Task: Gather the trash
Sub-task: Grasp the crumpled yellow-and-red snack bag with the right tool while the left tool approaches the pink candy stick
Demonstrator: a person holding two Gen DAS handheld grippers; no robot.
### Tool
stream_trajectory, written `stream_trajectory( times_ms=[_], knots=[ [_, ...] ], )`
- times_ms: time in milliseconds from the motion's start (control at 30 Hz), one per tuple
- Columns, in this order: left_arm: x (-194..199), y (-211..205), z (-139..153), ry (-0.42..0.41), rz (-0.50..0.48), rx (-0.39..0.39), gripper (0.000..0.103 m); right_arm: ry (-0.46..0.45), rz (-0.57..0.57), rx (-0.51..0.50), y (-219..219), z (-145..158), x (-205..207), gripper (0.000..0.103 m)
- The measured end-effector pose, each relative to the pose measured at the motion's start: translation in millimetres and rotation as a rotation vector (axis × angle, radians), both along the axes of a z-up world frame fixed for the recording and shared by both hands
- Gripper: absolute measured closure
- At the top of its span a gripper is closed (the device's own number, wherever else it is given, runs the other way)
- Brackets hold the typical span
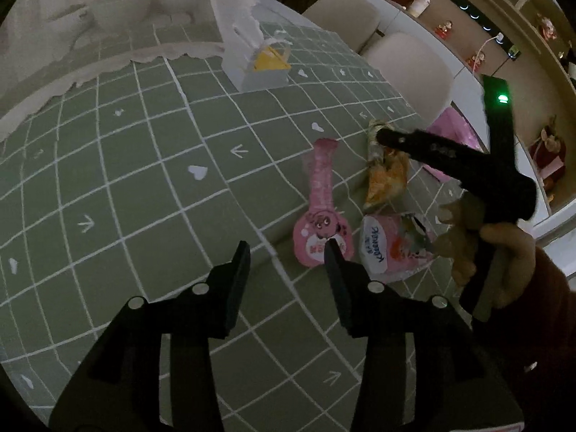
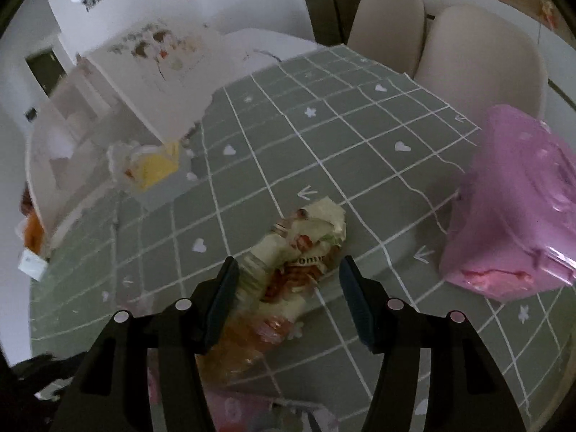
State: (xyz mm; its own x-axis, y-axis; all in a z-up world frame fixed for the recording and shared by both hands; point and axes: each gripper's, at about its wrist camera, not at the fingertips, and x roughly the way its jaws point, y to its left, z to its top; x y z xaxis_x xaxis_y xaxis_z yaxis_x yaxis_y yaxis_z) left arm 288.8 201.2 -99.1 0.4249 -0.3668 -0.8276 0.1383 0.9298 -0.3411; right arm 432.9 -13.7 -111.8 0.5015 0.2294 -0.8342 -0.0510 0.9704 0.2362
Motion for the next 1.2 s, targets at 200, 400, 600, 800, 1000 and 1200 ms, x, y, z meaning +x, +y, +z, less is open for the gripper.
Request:
stream_trajectory(
  times_ms=[200,400,600,800,1000,1200],
  knots=[
    [4,11,-2,0.003,0.030,-0.043,0.062,0.035,0.064,0.065,-8,-6,-6,0.063],
    [7,1,-6,0.010,0.020,-0.059,0.062,0.034,0.115,0.046,-13,0,-20,0.094],
    [7,-7,-4,0.002,0.002,-0.057,0.062,-0.009,0.129,0.048,-18,13,-36,0.096],
    [5,-10,-2,0.002,0.003,-0.052,0.061,-0.024,0.146,0.033,-23,19,-49,0.096],
    [5,-11,-3,0.000,0.005,-0.047,0.061,0.035,0.219,0.063,-20,10,-57,0.095],
    [4,-11,-1,-0.007,0.009,-0.044,0.060,0.019,0.217,0.087,-14,8,-63,0.067]
  ],
)
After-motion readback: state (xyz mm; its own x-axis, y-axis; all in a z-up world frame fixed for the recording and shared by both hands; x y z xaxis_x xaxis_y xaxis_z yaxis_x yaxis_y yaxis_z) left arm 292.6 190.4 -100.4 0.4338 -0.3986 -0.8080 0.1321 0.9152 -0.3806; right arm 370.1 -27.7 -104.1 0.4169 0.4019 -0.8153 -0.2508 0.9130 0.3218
